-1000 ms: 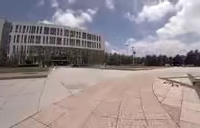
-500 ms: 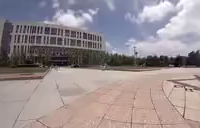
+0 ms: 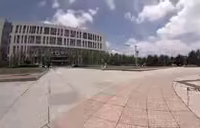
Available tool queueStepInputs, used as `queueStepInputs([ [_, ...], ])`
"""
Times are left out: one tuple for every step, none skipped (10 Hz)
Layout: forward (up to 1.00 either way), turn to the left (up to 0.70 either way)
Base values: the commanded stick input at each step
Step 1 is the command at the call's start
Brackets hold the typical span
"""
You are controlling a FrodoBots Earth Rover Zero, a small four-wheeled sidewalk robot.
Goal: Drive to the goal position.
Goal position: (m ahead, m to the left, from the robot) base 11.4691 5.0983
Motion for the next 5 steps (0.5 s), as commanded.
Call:
queueStepInputs([
  [1.00, 0.00],
  [1.00, 0.00],
  [1.00, 0.00],
  [1.00, 0.00],
  [1.00, 0.00],
])
